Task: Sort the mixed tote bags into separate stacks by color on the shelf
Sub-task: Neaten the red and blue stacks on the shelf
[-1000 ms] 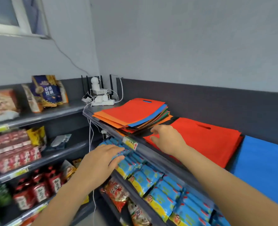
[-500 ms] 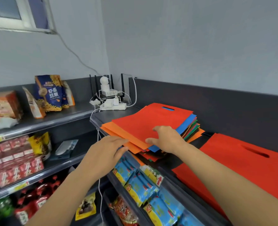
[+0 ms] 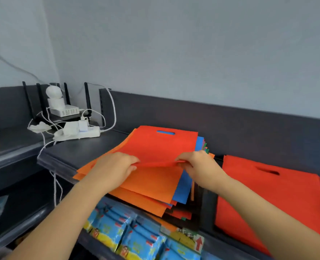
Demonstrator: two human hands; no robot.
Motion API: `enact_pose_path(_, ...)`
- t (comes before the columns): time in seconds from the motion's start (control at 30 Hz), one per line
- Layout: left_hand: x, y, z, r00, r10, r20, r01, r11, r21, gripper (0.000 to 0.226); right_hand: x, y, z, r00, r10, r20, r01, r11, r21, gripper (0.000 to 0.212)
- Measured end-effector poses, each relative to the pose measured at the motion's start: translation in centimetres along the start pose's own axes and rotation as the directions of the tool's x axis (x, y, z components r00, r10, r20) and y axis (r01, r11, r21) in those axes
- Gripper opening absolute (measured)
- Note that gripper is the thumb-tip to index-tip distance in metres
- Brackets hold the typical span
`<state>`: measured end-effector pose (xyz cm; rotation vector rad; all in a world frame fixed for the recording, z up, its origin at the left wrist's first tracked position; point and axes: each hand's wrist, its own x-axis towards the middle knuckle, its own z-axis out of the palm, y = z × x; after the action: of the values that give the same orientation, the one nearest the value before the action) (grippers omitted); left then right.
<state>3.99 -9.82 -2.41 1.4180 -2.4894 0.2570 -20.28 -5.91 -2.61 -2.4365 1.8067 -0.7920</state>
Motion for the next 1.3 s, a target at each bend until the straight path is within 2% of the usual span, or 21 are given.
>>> enact_pose_path(0.1, 1.8, 1.1, 0.4, 0.991, 0.090, -0.097, -0.100, 0.990, -0.102, 0.028, -1.6, 1.3, -2.9, 0.980, 0.075, -0.185, -0.070, 0.997, 0.034, 0.041)
enact_pose_path(0.2, 3.1, 5.0, 1.4, 0.957, 0.215, -0.192, -0.261, 0.931, -0.254, 0.037, -5.1, 3.5, -5.7, 0.949, 0.186, -0.256, -0.177, 0.983, 0.057, 0.044)
enact_pose_path(0.4, 3.2, 15.1, 4.2, 0.887, 0.439, -0.143, -0.462, 0.842, -0.278, 0.029, -15.4, 7.6, -8.4, 0.863, 0.425, -0.272, -0.437, 0.899, 0.019, 0.046)
enact_pose_path(0.6, 1.6, 22.4, 5.3, 0.819, 0.567, -0.085, -0.566, 0.776, -0.278, 0.029, -23.4, 9.7, -10.8, 0.791, 0.552, -0.263, -0.573, 0.820, -0.003, 0.047)
enact_pose_path(0.67, 1.1, 23.9, 5.7, 0.819, 0.574, -0.006, -0.545, 0.774, -0.323, 0.034, -25.3, 10.3, -11.7, 0.804, 0.566, -0.183, -0.582, 0.811, -0.049, 0.042)
enact_pose_path(0.73, 0.5, 25.1, 5.9, 0.804, 0.592, 0.059, -0.549, 0.777, -0.308, 0.052, -26.6, 10.8, -12.5, 0.821, 0.568, -0.056, -0.569, 0.808, -0.153, 0.037)
enact_pose_path(0.83, -0.4, 25.9, 5.4, 0.815, 0.570, 0.099, -0.518, 0.795, -0.316, 0.062, -27.7, 11.3, -13.8, 0.796, 0.596, 0.101, -0.559, 0.789, -0.253, 0.056)
enact_pose_path(0.93, -1.5, 26.0, 4.7, 0.817, 0.555, 0.156, -0.482, 0.806, -0.343, 0.085, -27.2, 10.8, -14.6, 0.811, 0.585, 0.004, -0.572, 0.795, -0.202, 0.047)
enact_pose_path(1.03, -2.2, 26.2, 4.5, 0.832, 0.526, 0.175, -0.439, 0.819, -0.370, 0.070, -25.4, 9.6, -13.4, 0.853, 0.512, -0.100, -0.519, 0.853, -0.055, 0.032)
enact_pose_path(1.1, -2.5, 26.3, 4.4, 0.839, 0.516, 0.172, -0.432, 0.824, -0.366, 0.064, -24.0, 8.8, -11.6, 0.891, 0.449, -0.059, -0.451, 0.892, -0.016, 0.029)
enact_pose_path(1.2, -2.6, 26.6, 4.2, 0.848, 0.499, 0.181, -0.415, 0.836, -0.359, 0.058, -22.6, 8.0, -8.5, 0.909, 0.406, 0.089, -0.398, 0.912, -0.094, 0.033)
enact_pose_path(1.3, -3.0, 25.8, 4.0, 0.854, 0.500, 0.144, -0.430, 0.834, -0.346, 0.052, -22.1, 7.9, -7.0, 0.899, 0.426, 0.100, -0.401, 0.894, -0.202, 0.032)
